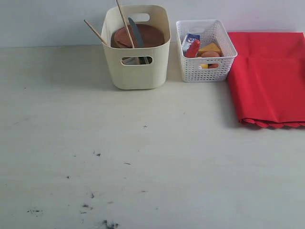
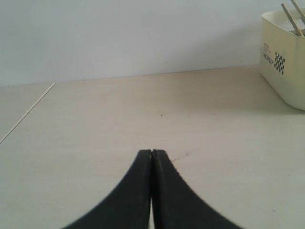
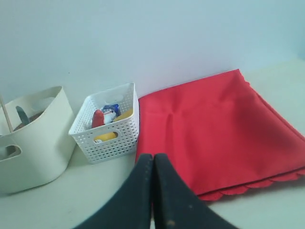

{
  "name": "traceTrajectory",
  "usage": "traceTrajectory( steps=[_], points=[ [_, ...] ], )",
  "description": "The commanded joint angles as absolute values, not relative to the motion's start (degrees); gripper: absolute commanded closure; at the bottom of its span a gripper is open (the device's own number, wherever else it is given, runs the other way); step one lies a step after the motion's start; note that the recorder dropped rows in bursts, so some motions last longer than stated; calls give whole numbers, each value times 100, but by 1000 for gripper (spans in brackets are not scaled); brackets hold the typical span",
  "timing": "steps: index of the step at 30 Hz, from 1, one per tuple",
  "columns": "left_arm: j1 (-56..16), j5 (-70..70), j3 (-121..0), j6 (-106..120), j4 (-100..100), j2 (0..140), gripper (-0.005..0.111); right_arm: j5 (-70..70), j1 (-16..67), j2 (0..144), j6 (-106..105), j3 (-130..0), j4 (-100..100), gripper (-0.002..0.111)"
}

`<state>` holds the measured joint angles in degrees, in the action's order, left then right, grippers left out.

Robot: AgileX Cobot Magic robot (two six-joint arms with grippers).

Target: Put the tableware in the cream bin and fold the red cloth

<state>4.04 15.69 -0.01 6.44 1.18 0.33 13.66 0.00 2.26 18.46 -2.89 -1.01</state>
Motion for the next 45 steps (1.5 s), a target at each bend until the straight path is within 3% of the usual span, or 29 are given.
traceTrajectory(
  steps=[1, 45],
  points=[
    [370, 1568, 0, 581, 138, 0, 105, 1830, -4, 0, 1748, -125, -160, 108],
    [338, 1568, 0, 581, 138, 0, 105, 1856, 0, 0, 1798, 0, -148, 108]
  ],
)
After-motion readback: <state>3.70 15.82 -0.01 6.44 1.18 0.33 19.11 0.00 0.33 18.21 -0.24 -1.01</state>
